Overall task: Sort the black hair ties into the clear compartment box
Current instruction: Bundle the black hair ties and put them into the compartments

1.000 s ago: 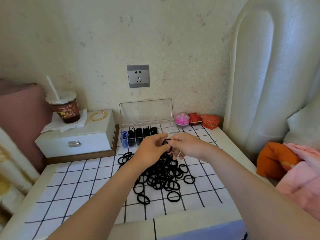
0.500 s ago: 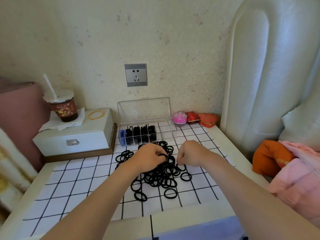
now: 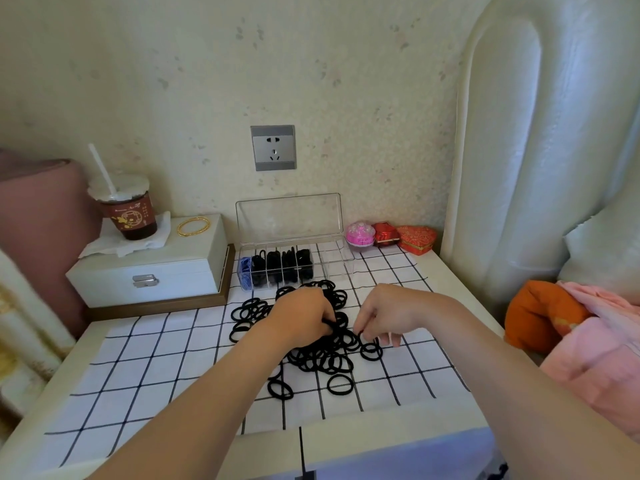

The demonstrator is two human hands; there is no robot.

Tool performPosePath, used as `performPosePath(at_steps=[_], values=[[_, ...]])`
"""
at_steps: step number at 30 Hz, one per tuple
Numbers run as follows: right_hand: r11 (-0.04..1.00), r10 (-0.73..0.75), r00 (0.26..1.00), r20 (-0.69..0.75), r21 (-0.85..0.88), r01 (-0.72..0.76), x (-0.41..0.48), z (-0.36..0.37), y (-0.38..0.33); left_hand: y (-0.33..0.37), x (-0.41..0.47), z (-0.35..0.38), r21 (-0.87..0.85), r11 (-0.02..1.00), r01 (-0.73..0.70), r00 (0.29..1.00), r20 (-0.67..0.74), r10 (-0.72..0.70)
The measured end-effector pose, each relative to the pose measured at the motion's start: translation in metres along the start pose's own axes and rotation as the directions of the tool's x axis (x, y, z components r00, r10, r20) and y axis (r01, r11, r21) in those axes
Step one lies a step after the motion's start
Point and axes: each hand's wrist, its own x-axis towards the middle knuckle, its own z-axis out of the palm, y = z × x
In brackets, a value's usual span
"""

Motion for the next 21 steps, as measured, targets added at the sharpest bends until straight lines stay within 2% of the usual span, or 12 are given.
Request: performPosePath(at_steps=[2,5,8,11,14,17,21], values=[[0.995,0.027,0.999,0.024,-0.092,-0.024,0.001,0.005,0.0,-0.002,0.0,0.0,-0.038,0.999,0.003,0.998,-0.06,-0.005],[0.973,0.062,0.998,-0.019,-0.222,-0.065,0.007,0.009,0.0,-0.004,-0.001,-0.003,-0.242,0.97,0.007,0.994,-0.108,-0.034],[0.945,0.081,0.996,-0.048,-0.313,-0.092,0.011,0.01,0.001,-0.008,-0.003,-0.011,-0.41,0.911,0.04,0.988,-0.119,-0.097],[0.932,0.079,0.996,-0.028,-0.352,-0.084,0.011,0.01,0.0,-0.016,-0.005,-0.017,-0.499,0.865,0.058,0.989,-0.092,-0.119],[0.971,0.035,0.999,-0.02,-0.236,-0.039,0.008,0.002,-0.006,-0.027,-0.005,-0.02,-0.458,0.884,0.09,0.989,-0.062,-0.133],[0.994,-0.062,0.997,-0.038,-0.092,0.058,0.005,-0.005,-0.012,-0.028,-0.009,-0.02,-0.328,0.939,0.099,0.995,0.004,-0.103],[0.982,-0.1,0.995,-0.031,-0.162,0.093,0.007,0.002,-0.019,-0.02,-0.013,-0.014,-0.047,0.994,0.101,0.993,0.065,-0.098]])
